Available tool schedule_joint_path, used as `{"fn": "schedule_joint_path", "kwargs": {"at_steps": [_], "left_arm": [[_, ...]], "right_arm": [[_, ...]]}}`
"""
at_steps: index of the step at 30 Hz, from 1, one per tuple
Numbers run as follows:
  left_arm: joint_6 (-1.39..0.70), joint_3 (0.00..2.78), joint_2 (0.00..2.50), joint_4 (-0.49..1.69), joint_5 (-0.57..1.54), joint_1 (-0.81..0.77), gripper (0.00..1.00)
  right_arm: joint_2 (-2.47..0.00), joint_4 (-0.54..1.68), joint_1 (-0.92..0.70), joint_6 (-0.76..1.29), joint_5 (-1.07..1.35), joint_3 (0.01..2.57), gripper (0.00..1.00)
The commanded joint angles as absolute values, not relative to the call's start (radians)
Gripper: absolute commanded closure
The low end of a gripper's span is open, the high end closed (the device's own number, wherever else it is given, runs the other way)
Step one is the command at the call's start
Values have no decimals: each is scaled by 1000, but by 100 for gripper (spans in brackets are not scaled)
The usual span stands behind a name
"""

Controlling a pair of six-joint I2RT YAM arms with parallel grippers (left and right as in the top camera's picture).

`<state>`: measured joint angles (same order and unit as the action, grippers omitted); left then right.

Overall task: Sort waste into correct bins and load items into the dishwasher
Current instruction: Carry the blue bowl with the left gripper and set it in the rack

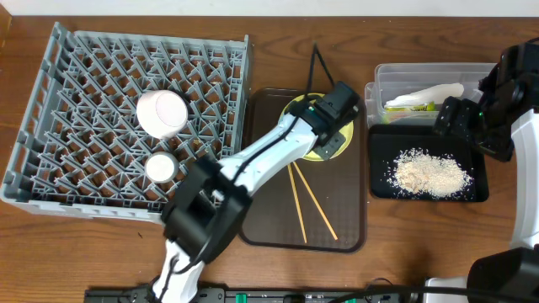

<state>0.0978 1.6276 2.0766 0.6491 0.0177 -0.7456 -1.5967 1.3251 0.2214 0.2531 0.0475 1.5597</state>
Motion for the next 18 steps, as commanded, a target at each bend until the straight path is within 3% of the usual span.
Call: {"fn": "schedule_joint_path", "kwargs": {"at_steps": [1, 8, 18], "left_arm": [[89, 1643, 1918, 651, 14, -712, 92], [89, 1643, 1742, 659, 123, -575, 92], [81, 1642, 1725, 672, 716, -228, 92]], "right_arm": [[-1595, 1328, 223, 265, 34, 1575, 1], [-1595, 1327, 223, 265, 34, 1575, 1], [-1595, 1324, 223, 265, 34, 1575, 1]]}}
